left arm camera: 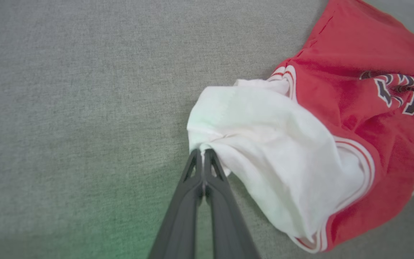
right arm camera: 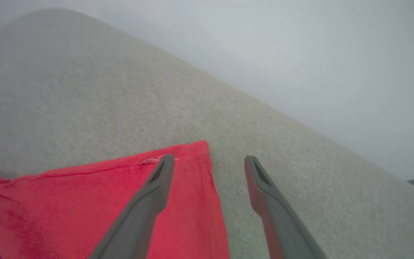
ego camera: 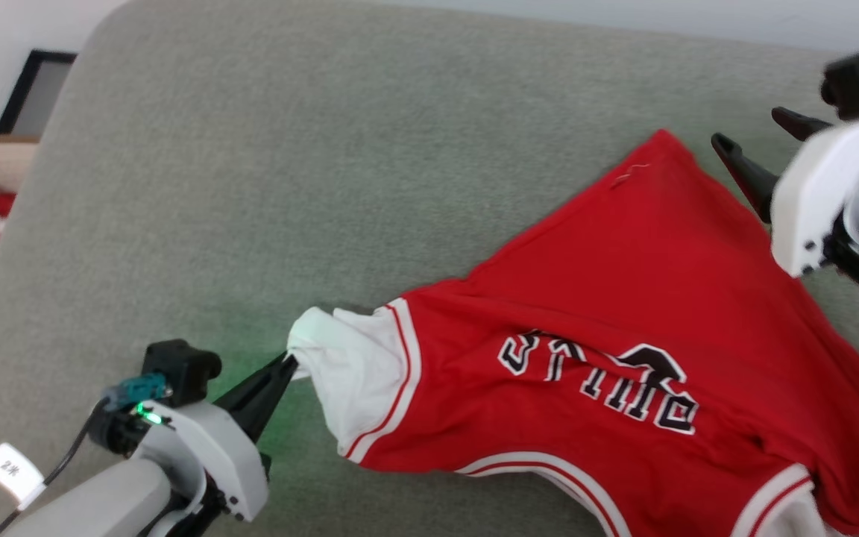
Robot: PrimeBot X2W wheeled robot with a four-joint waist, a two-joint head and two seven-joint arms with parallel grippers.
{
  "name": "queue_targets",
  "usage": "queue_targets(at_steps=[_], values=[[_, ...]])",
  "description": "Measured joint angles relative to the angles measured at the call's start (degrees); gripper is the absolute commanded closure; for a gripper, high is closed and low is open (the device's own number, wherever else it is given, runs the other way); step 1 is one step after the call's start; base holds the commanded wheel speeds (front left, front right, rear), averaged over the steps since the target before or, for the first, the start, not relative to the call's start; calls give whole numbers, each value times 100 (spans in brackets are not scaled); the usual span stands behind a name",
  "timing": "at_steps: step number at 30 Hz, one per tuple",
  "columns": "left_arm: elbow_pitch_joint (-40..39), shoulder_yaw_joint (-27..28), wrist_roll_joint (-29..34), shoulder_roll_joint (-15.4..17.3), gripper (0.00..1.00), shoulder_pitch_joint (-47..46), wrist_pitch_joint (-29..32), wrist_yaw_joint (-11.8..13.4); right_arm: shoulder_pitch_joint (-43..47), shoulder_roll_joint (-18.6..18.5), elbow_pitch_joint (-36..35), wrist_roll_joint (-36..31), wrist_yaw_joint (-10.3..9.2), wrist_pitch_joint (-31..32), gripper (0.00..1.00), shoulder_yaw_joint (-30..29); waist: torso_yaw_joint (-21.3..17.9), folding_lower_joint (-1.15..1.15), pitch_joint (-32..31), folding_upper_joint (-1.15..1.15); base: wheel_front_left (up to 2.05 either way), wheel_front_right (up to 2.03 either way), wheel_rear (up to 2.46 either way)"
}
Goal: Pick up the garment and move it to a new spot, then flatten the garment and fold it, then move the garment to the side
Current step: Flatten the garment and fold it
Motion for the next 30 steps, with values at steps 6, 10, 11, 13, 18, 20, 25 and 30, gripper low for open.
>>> queue_targets(at_steps=[6, 10, 11, 13, 18, 20, 25, 30], values=[[172, -49, 90, -237, 100, -200, 11, -138, -1011, -23, 1534, 156, 1, 3, 0, 904, 259, 0, 163, 0, 0, 0, 0], [325, -73, 138, -400, 100, -327, 9, -253, -1474, -16, 2340, 370, 1, 174, 0, 1340, 418, -1, 286, 0, 0, 0, 0], [366, -76, 143, -434, 100, -350, 8, -277, -1551, -10, 2516, 428, 1, 254, 0, 1455, 454, 0, 317, 0, 0, 0, 0], [459, -82, 157, -502, 100, -391, -2, -324, -1688, 4, 2791, 566, 1, 397, 0, 1682, 521, 0, 376, 0, 0, 0, 0], [641, -81, 174, -617, 100, -447, -34, -423, -2004, 48, 3310, 943, 0, 799, 1, 2068, 641, 0, 476, 0, 0, 0, 0], [704, -83, 174, -655, 100, -474, -40, -472, -2113, 66, 3493, 1069, 1, 928, 100, 2141, 663, 0, 497, 0, 0, 0, 0], [848, -105, 201, -657, 100, -607, 23, -570, -2271, 157, 3765, 1221, 2, 927, 100, 2215, 641, 0, 480, 0, 0, 0, 0], [827, -31, 223, -420, 100, -1006, 332, -670, -2325, 147, 3822, 1270, 2, 610, 100, 2334, 543, 0, 351, 0, 0, 0, 0]])
